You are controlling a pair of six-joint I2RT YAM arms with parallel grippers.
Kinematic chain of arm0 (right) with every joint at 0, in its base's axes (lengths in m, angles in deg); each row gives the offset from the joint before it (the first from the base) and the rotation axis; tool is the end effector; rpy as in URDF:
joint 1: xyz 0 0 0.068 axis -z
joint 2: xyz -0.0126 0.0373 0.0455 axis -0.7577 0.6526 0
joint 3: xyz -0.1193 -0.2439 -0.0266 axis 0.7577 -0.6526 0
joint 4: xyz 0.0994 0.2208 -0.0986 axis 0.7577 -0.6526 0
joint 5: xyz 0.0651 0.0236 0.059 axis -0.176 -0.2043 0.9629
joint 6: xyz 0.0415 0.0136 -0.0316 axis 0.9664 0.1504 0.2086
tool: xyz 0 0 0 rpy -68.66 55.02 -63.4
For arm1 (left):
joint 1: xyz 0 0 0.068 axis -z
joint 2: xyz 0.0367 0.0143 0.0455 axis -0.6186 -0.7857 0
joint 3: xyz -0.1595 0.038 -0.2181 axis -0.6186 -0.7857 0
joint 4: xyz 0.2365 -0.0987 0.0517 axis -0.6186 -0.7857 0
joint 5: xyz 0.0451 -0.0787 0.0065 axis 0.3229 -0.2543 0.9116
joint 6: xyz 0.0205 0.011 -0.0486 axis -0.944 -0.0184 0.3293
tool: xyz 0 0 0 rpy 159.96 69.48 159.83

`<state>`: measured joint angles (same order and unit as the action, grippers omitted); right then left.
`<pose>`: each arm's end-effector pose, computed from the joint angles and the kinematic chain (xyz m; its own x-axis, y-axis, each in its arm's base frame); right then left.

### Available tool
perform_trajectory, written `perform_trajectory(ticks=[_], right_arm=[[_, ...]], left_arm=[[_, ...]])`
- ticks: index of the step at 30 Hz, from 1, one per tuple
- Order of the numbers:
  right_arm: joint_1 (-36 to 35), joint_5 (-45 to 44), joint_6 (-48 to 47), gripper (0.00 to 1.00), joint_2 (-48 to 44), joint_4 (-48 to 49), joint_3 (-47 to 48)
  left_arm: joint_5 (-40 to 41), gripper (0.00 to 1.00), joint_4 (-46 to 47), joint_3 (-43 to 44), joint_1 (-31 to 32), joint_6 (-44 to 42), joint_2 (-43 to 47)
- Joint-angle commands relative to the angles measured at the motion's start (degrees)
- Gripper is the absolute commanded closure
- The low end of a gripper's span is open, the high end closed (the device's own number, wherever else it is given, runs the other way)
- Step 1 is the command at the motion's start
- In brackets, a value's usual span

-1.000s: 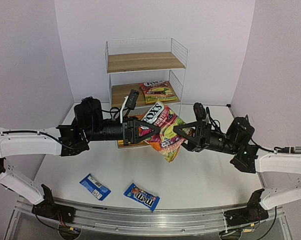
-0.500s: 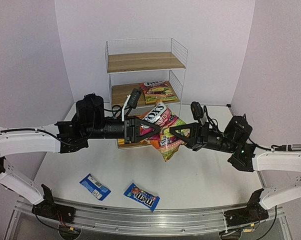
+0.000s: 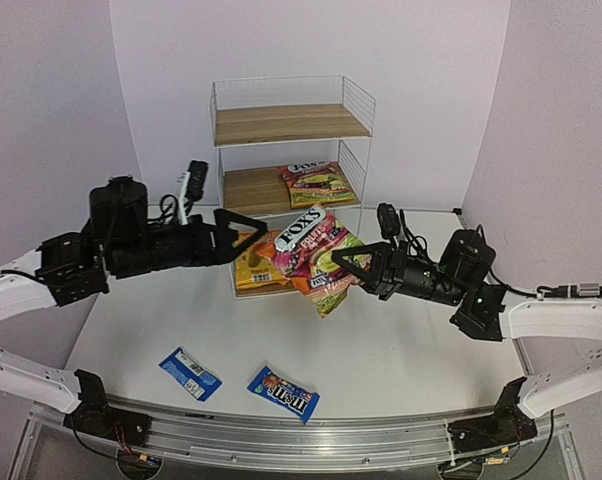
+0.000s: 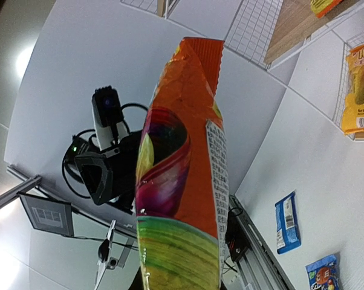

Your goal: Place and organize the candy bags onto the shelf

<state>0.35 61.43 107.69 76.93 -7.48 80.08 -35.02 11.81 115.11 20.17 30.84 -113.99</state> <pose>0.1719 0.2174 0.2987 -0.7938 0.3627 -0.4883 -0.5210 0.0089 0.8535 0.1238 -0.1991 0.3731 -0.6022 -0.2121 -0.7697 0.5885 0.5336 -0.6074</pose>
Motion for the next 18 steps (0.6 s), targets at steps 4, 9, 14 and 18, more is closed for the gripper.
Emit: perform_trajectory(ticks=[4, 9, 14, 18], right_arm=[[-0.7, -12.3, -1.8, 1.0, 9.0, 1.2, 14.0], [-1.1, -20.2, -3.0, 1.0, 16.9, 0.0, 22.6], [-1.8, -27.9, -5.9, 1.0, 21.7, -3.2, 29.2], [-2.2, -31.4, -7.1, 1.0, 25.9, -4.1, 33.1]], left_arm=[[26.5, 0.0, -37.3, 3.2, -0.1, 20.6, 9.2], [28.6, 0.0, -47.8, 2.2, -0.1, 27.1, 11.0], [27.0, 0.0, -47.6, 1.3, -0.1, 26.6, 14.7], [25.8, 0.0, -45.6, 0.3, -0.1, 25.7, 17.4]])
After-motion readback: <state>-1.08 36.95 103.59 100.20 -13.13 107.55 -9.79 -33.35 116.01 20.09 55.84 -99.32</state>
